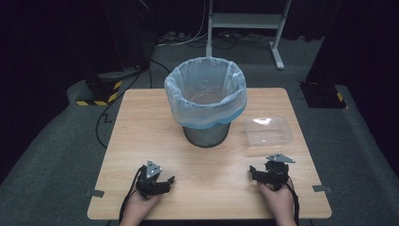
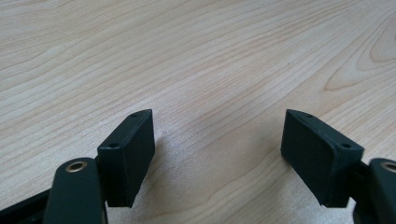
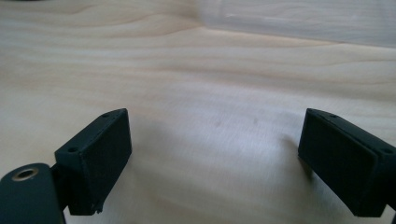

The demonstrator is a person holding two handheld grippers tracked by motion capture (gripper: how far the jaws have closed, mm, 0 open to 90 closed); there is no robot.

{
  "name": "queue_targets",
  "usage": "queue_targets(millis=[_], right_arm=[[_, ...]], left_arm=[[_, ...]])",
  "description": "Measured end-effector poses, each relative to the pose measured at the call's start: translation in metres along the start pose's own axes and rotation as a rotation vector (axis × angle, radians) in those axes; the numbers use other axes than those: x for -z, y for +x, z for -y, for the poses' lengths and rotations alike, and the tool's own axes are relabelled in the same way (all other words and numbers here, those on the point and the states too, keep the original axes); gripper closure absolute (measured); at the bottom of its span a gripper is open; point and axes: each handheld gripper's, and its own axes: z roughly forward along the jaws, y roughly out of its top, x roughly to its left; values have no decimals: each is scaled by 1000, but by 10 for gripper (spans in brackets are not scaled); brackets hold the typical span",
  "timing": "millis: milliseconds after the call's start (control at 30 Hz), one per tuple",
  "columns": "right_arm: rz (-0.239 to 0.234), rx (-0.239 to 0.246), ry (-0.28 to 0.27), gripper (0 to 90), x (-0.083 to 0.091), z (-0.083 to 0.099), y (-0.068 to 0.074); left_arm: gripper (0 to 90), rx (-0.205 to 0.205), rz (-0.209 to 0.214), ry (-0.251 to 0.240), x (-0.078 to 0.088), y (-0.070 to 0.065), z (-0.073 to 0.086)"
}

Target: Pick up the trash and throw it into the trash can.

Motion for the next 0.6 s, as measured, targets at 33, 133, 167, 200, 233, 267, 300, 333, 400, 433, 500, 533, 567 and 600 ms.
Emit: queue_targets(millis=[33,133,167,200,233,267,300,333,400,433,500,533,567,600], right_arm=[[-14,-9,-8,108,2,2,-2],[-23,-23,-18,124,4,3,-5],[-22,-24,-18,128,4,3,-5],[-20,-23,-18,132,4,3,-5],[-16,-22,-17,140,4,3,-4],[-12,-18,-18,161,4,3,-4],[-7,-17,-20,199,5,3,-4],[-9,-13,-27,237,5,4,-4],[-14,-8,-38,247,7,4,-4],[7,14,-80,288,14,-1,-5],[0,3,-116,307,21,-10,-10],[13,10,-130,310,25,-16,-14],[25,6,-140,316,28,-23,-19],[32,0,-154,319,30,-30,-25]], left_arm=[[259,0,0,0,0,0,0],[259,0,0,0,0,0,0],[259,0,0,0,0,0,0],[259,1,0,0,0,0,0],[260,4,-2,-2,0,0,0],[261,4,-1,-1,0,0,0],[261,3,0,0,0,0,0],[261,2,-3,2,0,0,0],[261,2,-3,1,0,0,0],[261,1,-1,2,0,0,0],[261,4,-2,-2,0,0,0],[262,1,-1,1,0,1,0],[262,2,1,0,-1,0,-1],[263,2,3,0,-1,1,-1]])
